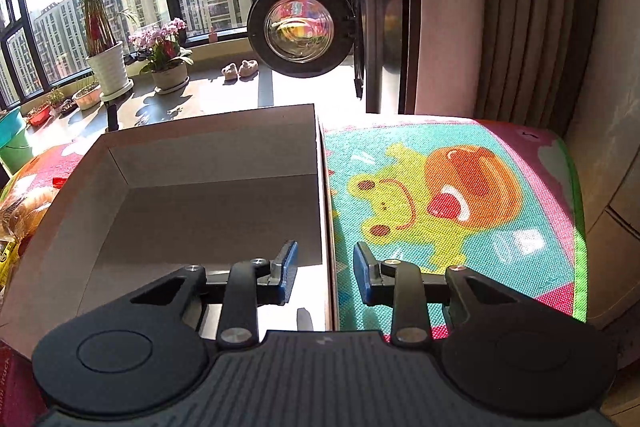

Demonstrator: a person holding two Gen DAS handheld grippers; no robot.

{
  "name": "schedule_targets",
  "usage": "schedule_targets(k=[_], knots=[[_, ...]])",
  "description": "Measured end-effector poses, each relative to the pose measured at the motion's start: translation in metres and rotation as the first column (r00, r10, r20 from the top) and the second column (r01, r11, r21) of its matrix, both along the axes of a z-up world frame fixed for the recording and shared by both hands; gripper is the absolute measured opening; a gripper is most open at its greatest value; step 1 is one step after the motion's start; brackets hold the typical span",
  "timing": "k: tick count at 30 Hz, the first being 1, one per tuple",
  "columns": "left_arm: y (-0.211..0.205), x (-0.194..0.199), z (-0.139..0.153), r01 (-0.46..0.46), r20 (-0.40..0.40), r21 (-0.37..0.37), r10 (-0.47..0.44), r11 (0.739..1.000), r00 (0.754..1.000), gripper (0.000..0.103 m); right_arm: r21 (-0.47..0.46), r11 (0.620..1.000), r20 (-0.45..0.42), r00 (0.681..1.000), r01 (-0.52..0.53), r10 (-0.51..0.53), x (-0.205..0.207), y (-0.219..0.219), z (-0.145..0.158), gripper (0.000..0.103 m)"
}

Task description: Organize objects

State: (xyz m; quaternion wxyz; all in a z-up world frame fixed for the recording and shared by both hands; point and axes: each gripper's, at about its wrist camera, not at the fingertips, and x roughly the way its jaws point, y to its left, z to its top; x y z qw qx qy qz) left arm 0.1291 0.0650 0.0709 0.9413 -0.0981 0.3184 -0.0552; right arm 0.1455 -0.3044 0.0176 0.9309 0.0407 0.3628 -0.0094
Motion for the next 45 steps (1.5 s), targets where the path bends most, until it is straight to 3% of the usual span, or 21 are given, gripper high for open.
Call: schedule_targets(k=[4,11,16,21,27,29,32,34,38,39,42,45], knots=[[-0.009,0.002,-0.006,0.038,-0.008,-0.001,-0.038,0.999,0.999,0.061,-0.032,0.999,0.008,1.000,-0.026,0.027,-0.013,0.008,-0.001,0.017],[-0.015,-0.006,-0.010,0.106,-0.015,-0.004,-0.106,0.994,0.994,0.059,-0.068,0.996,0.006,0.998,-0.055,0.055,-0.033,0.016,0.002,0.015],[-0.002,-0.006,-0.007,0.072,-0.017,-0.067,-0.073,0.995,0.997,0.059,-0.105,0.991,0.013,0.996,-0.083,0.084,-0.044,0.026,0.002,0.015],[0.010,-0.012,-0.008,0.042,-0.051,-0.031,-0.043,0.999,0.998,0.059,-0.078,0.993,0.020,0.996,-0.086,0.087,-0.048,0.026,0.000,0.015],[-0.005,-0.005,-0.011,0.071,-0.116,-0.129,-0.087,0.989,0.989,0.059,-0.065,0.996,0.022,0.998,-0.064,0.066,-0.050,0.026,0.000,0.017],[-0.019,0.004,-0.015,0.075,-0.130,-0.104,-0.088,0.992,0.988,0.059,-0.063,0.996,0.019,0.998,-0.061,0.063,-0.052,0.028,0.000,0.018],[-0.038,0.017,-0.026,0.083,-0.162,0.002,-0.082,0.997,0.983,0.056,-0.055,0.997,0.013,0.998,-0.061,0.062,-0.053,0.026,-0.001,0.018],[-0.041,0.019,-0.029,0.088,-0.141,0.024,-0.084,0.996,0.986,0.056,-0.052,0.997,0.013,0.998,-0.062,0.063,-0.052,0.023,0.001,0.018],[-0.040,0.019,-0.025,0.072,-0.136,0.085,-0.060,0.994,0.989,0.055,-0.115,0.993,0.032,0.999,-0.022,0.026,-0.041,0.018,0.002,0.018],[-0.040,0.018,-0.024,0.075,-0.138,0.092,-0.062,0.993,0.988,0.052,-0.115,0.993,0.029,1.000,-0.006,0.009,-0.037,0.014,0.002,0.018],[-0.043,0.015,-0.020,0.122,-0.155,0.039,-0.114,0.992,0.981,0.031,-0.076,0.997,0.017,1.000,0.019,-0.018,-0.027,0.007,0.003,0.018],[-0.058,0.014,-0.021,0.166,-0.149,0.071,-0.154,0.984,0.977,0.032,-0.066,0.998,0.021,1.000,0.011,-0.010,-0.030,0.011,0.003,0.018]])
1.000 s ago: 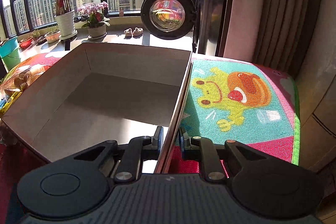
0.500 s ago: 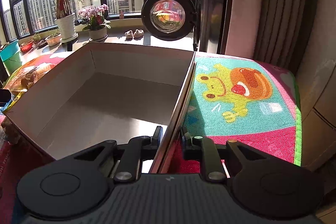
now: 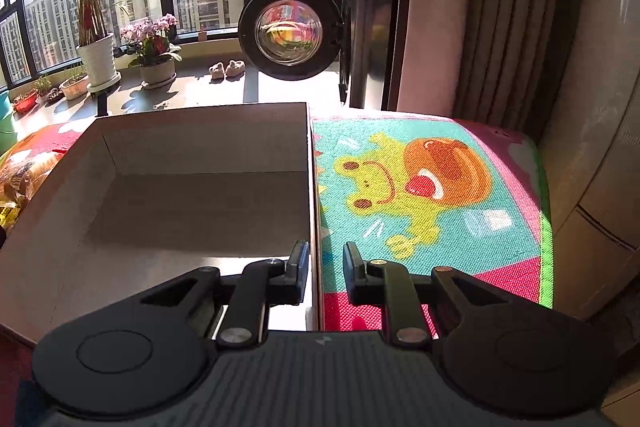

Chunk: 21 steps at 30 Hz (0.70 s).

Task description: Organize objects

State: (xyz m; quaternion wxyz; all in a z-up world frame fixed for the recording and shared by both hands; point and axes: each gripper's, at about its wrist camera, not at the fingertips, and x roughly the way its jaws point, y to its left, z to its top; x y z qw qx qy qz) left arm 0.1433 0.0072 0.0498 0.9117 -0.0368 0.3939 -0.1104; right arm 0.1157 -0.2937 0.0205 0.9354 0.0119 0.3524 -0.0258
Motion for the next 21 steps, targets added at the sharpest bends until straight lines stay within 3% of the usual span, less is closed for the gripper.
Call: schedule_targets(k=[6,12,17,18,21], knots=[[-0.014,0.007,-0.002,-0.004,0.016,0.070,0.003,0.998,1.000,0.037,-0.006,1.000,-0.006,1.000,-0.014,0.014,-0.012,0.007,-0.002,0.019],[-0.018,0.001,0.000,0.023,-0.029,0.015,-0.023,1.000,0.999,0.035,0.013,1.000,-0.002,1.000,-0.004,0.004,-0.014,0.005,-0.006,0.019],[-0.023,0.003,-0.007,0.042,-0.024,0.054,-0.041,0.998,0.999,0.048,-0.004,1.000,0.010,1.000,0.012,-0.012,-0.018,0.003,-0.004,0.019],[-0.022,0.002,-0.008,0.044,-0.014,0.072,-0.044,0.996,0.999,0.053,-0.009,1.000,0.014,1.000,0.014,-0.014,-0.019,0.003,-0.003,0.019],[-0.017,-0.005,-0.005,0.033,0.045,0.159,-0.041,0.987,0.998,0.054,-0.006,1.000,0.022,1.000,0.021,-0.021,-0.024,0.000,-0.002,0.019]])
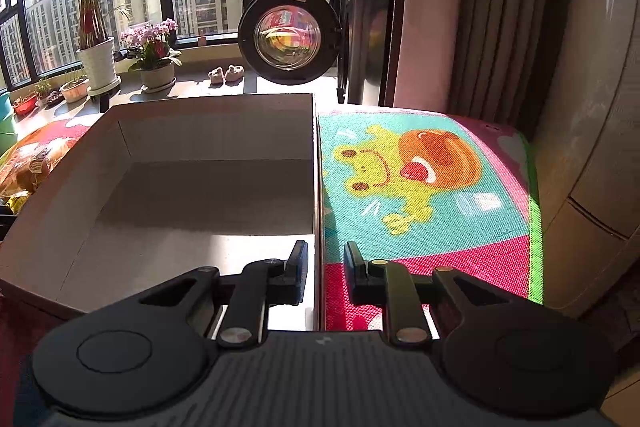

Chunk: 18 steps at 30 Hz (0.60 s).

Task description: Organize objects

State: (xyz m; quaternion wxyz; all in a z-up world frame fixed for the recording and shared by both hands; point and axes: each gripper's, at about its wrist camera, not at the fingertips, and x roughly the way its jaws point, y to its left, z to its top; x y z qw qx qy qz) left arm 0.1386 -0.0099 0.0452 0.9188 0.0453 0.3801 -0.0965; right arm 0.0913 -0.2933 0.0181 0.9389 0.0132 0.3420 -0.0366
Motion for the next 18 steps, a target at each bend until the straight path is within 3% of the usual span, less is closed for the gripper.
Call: schedule_targets(k=[2,6,10,18], knots=[[0.007,-0.002,0.002,-0.015,0.018,0.015,0.015,1.000,1.000,0.054,0.008,1.000,0.003,1.000,0.002,-0.002,-0.001,0.000,0.000,0.019],[0.014,-0.001,0.005,-0.027,-0.032,-0.062,0.025,0.998,0.999,0.043,0.015,1.000,0.004,1.000,0.000,0.000,0.001,0.003,-0.002,0.019],[0.001,0.000,0.007,0.008,-0.065,-0.139,-0.018,0.990,0.998,0.042,0.027,1.000,0.006,1.000,0.000,0.000,-0.001,0.002,-0.003,0.019],[-0.015,0.003,-0.007,0.039,-0.058,-0.057,-0.042,0.998,0.997,0.051,0.049,0.999,0.015,1.000,0.003,-0.003,-0.006,0.003,-0.004,0.019]])
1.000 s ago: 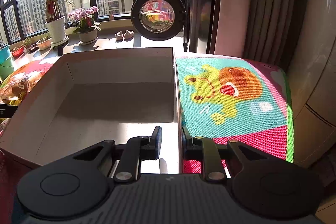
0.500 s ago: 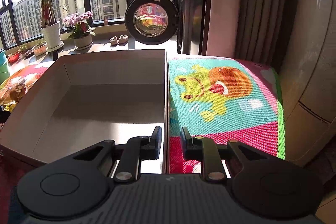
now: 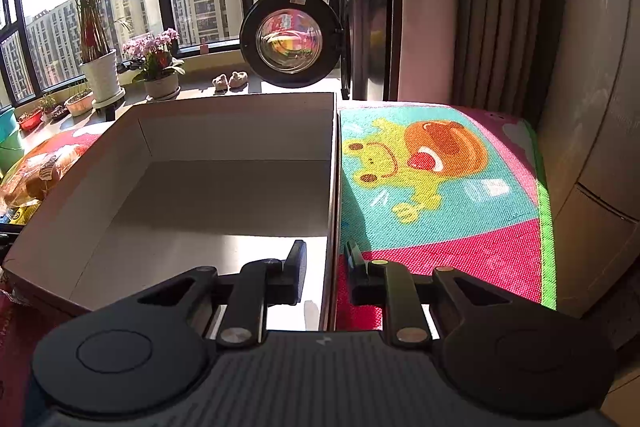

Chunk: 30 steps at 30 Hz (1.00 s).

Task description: Organize objects

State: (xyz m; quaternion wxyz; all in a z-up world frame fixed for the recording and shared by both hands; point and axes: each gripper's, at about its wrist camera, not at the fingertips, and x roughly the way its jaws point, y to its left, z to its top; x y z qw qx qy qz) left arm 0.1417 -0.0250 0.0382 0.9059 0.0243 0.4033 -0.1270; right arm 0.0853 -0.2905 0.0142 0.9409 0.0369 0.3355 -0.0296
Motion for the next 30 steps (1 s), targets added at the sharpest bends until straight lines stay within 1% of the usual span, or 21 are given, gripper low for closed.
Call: schedule_targets(k=[4,7,9,10,13,15,17,20,21,23,25,26,27,28,30], knots=[[0.006,-0.006,0.002,0.018,0.035,0.026,-0.018,0.999,0.999,0.051,-0.004,1.000,0.006,1.000,-0.001,0.001,0.000,0.001,0.000,0.019],[0.007,-0.002,0.003,0.004,0.012,0.009,-0.004,1.000,1.000,0.050,-0.004,1.000,0.002,1.000,0.003,-0.003,0.001,0.004,0.000,0.019],[-0.001,0.003,0.001,0.004,-0.010,-0.001,-0.004,1.000,1.000,0.048,-0.011,1.000,0.000,1.000,0.009,-0.009,0.002,0.006,-0.001,0.021],[-0.003,0.004,0.000,-0.006,-0.005,-0.015,0.006,1.000,1.000,0.045,-0.014,1.000,0.001,1.000,0.015,-0.015,0.002,0.007,-0.001,0.021],[0.001,0.012,-0.003,-0.034,-0.012,-0.042,0.033,0.999,0.999,0.045,-0.018,1.000,-0.004,1.000,0.017,-0.017,-0.001,0.007,0.000,0.021],[0.002,0.011,-0.003,-0.018,-0.002,-0.038,0.018,0.999,1.000,0.045,-0.026,1.000,-0.006,1.000,0.014,-0.014,-0.002,0.009,0.001,0.021],[0.001,0.007,-0.002,-0.001,0.009,-0.021,0.002,1.000,1.000,0.042,-0.027,1.000,-0.008,1.000,0.014,-0.014,-0.003,0.009,0.002,0.021],[0.003,-0.007,0.004,0.007,0.055,0.016,-0.008,1.000,0.998,0.031,-0.019,1.000,-0.006,1.000,0.014,-0.014,-0.005,0.009,0.002,0.021],[0.006,-0.010,0.006,0.011,0.070,0.017,-0.012,1.000,0.998,0.008,-0.018,1.000,-0.005,1.000,0.014,-0.015,-0.005,0.009,0.002,0.021],[0.015,-0.015,0.010,0.013,0.060,0.001,-0.013,1.000,0.998,0.008,-0.014,1.000,-0.003,1.000,0.017,-0.017,-0.005,0.008,0.001,0.021],[0.018,-0.018,0.010,0.017,0.039,0.022,-0.018,1.000,0.999,0.008,-0.012,1.000,-0.002,1.000,0.020,-0.020,-0.005,0.008,0.002,0.021],[0.018,-0.017,0.007,0.023,0.011,0.038,-0.024,0.999,1.000,0.008,-0.010,1.000,-0.001,1.000,0.021,-0.021,-0.006,0.008,0.002,0.021],[0.017,-0.015,0.003,0.019,-0.015,0.036,-0.018,0.999,1.000,0.008,-0.009,1.000,-0.001,1.000,0.021,-0.021,-0.006,0.008,0.002,0.021],[0.017,-0.013,0.000,-0.002,-0.040,0.024,0.003,1.000,0.999,0.008,-0.009,1.000,-0.001,1.000,0.021,-0.021,-0.006,0.008,0.002,0.021],[0.024,-0.009,-0.003,-0.062,-0.070,-0.055,0.058,0.997,0.996,0.009,-0.008,1.000,-0.002,1.000,0.023,-0.023,-0.007,0.008,0.002,0.022]])
